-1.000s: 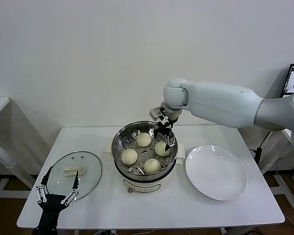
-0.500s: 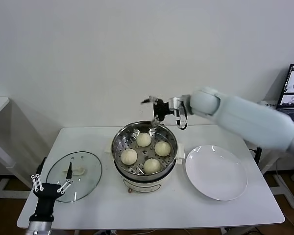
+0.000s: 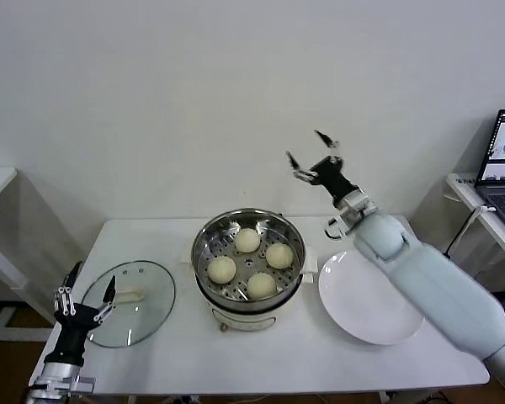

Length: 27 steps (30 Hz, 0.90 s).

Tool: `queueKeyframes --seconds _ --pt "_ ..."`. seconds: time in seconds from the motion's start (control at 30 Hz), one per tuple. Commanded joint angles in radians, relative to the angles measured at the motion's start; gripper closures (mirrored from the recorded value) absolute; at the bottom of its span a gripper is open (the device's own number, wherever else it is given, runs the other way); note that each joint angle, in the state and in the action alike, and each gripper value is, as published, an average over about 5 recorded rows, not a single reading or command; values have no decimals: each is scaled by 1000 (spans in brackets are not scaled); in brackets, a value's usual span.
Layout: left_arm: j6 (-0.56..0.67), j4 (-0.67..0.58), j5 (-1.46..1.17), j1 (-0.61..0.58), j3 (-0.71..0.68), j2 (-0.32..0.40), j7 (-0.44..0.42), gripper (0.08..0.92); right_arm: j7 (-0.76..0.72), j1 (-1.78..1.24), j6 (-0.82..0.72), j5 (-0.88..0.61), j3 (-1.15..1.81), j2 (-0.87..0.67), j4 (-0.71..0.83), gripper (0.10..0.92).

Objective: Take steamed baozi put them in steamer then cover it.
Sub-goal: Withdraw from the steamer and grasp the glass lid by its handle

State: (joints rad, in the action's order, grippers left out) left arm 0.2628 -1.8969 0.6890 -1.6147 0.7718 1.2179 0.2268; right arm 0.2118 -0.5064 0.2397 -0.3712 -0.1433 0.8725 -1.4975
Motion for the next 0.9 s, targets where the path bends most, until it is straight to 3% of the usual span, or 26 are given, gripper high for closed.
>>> queueKeyframes --seconds 0.03,0.9 --pt "-12 180 328 29 38 -32 -19 177 113 -620 87 61 573 125 -59 203" --pt "12 386 389 159 -87 -16 60 177 67 -712 94 155 569 260 -63 203"
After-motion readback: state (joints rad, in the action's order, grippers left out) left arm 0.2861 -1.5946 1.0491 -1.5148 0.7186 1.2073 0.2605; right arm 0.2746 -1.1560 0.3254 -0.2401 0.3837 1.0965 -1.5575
